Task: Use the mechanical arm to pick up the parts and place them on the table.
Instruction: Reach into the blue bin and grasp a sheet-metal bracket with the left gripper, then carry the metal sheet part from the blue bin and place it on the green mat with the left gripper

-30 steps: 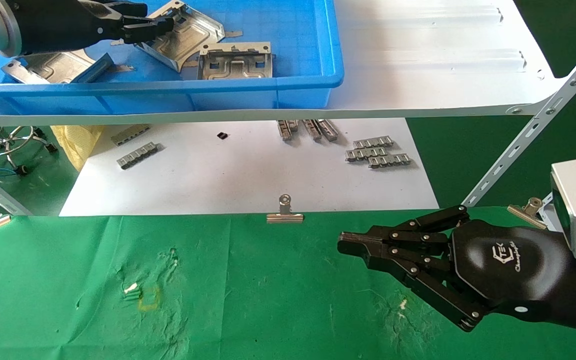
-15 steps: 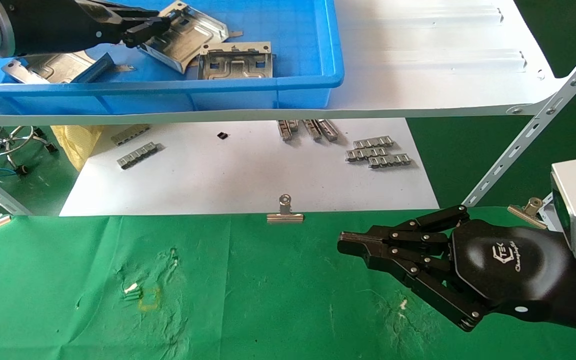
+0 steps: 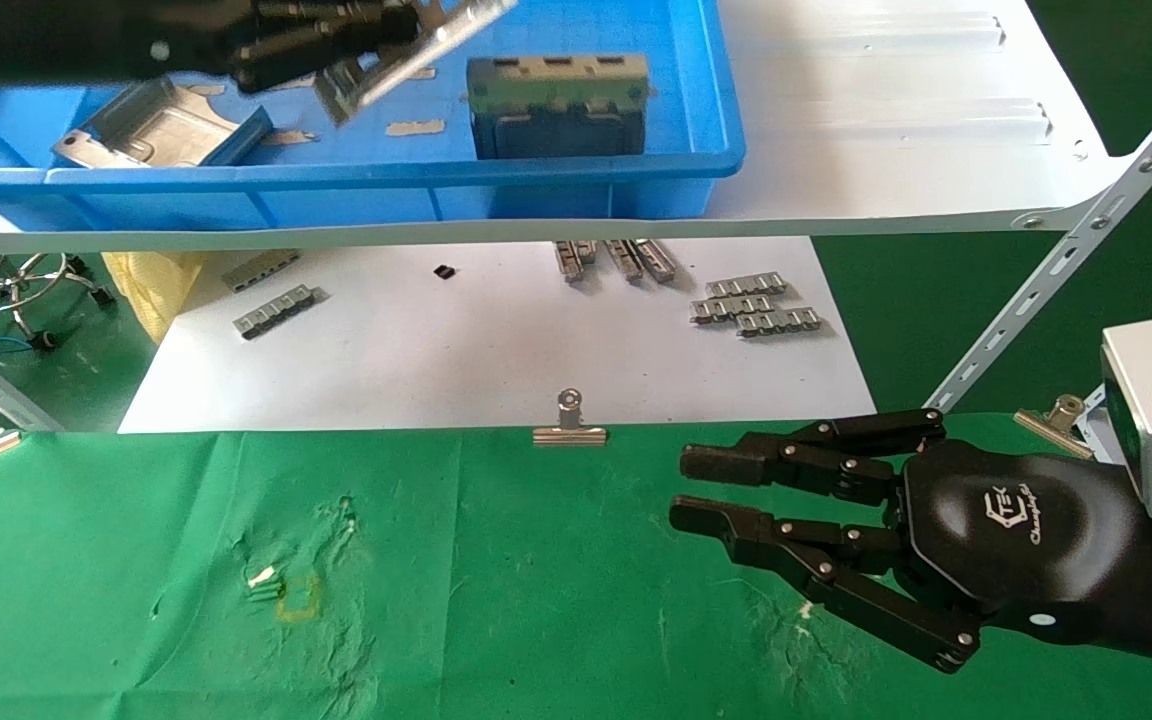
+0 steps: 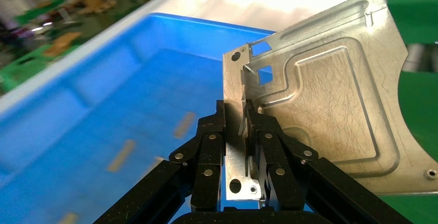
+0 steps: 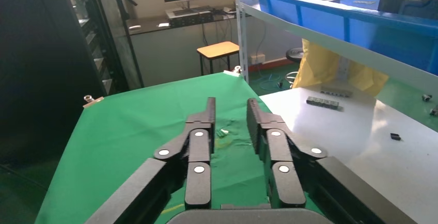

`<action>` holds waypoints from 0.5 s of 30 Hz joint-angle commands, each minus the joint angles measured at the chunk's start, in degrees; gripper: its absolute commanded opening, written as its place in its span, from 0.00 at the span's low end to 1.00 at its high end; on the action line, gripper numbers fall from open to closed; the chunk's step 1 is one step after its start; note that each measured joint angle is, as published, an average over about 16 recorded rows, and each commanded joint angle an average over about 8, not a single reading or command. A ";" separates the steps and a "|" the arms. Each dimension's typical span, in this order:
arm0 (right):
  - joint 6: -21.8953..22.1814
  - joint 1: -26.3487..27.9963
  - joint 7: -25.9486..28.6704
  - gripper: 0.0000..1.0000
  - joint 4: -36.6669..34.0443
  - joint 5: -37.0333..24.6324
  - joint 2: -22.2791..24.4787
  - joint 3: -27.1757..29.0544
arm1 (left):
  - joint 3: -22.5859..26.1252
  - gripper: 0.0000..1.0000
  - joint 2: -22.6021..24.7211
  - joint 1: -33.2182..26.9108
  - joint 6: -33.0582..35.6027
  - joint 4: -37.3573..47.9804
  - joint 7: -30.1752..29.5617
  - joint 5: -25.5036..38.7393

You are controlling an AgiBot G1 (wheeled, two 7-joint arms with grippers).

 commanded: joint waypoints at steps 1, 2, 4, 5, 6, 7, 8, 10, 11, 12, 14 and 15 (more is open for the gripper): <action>0.00 0.00 0.00 1.00 0.00 0.00 0.00 0.00 | -0.33 0.00 -0.62 -0.15 2.83 -0.24 1.30 -0.57; 0.00 0.00 0.00 1.00 0.00 0.00 0.00 0.00 | -0.47 0.00 -0.79 -0.22 2.90 -0.17 1.80 -0.77; 0.00 0.00 0.00 1.00 0.00 0.00 0.00 0.00 | -0.72 0.00 -1.11 -0.37 2.66 -0.04 2.77 -1.09; 0.00 0.00 0.00 1.00 0.00 0.00 0.00 0.00 | -0.84 0.00 -1.25 -0.43 2.45 0.04 3.18 -1.24; 0.00 0.00 0.00 1.00 0.00 0.00 0.00 0.00 | -0.96 0.00 -1.37 -0.48 2.23 0.13 3.56 -1.39; 0.00 0.00 0.00 1.00 0.00 0.00 0.00 0.00 | -1.07 0.00 -1.48 -0.52 2.01 0.22 3.93 -1.53; 0.00 0.00 0.00 1.00 0.00 0.00 0.00 0.00 | -1.17 0.00 -1.55 -0.52 1.85 0.30 4.25 -1.66; 0.00 0.00 0.00 1.00 0.00 0.00 0.00 0.00 | -1.36 0.00 -1.69 -0.54 1.85 0.41 4.85 -1.91; 0.00 0.00 0.00 1.00 0.00 0.00 0.00 0.00 | -1.44 0.00 -1.78 -0.54 2.11 0.42 5.15 -2.04; 0.00 0.00 0.00 1.00 0.00 0.00 0.00 0.00 | -1.49 0.00 -1.88 -0.55 2.71 0.36 5.47 -2.13; 0.00 0.00 0.00 1.00 0.00 0.00 0.00 0.00 | -1.42 0.00 -2.17 -0.59 4.62 0.00 6.22 -2.11; 0.00 0.00 0.00 1.00 0.00 0.00 0.00 0.00 | -1.29 0.00 -2.32 -0.61 5.71 -0.28 6.59 -2.01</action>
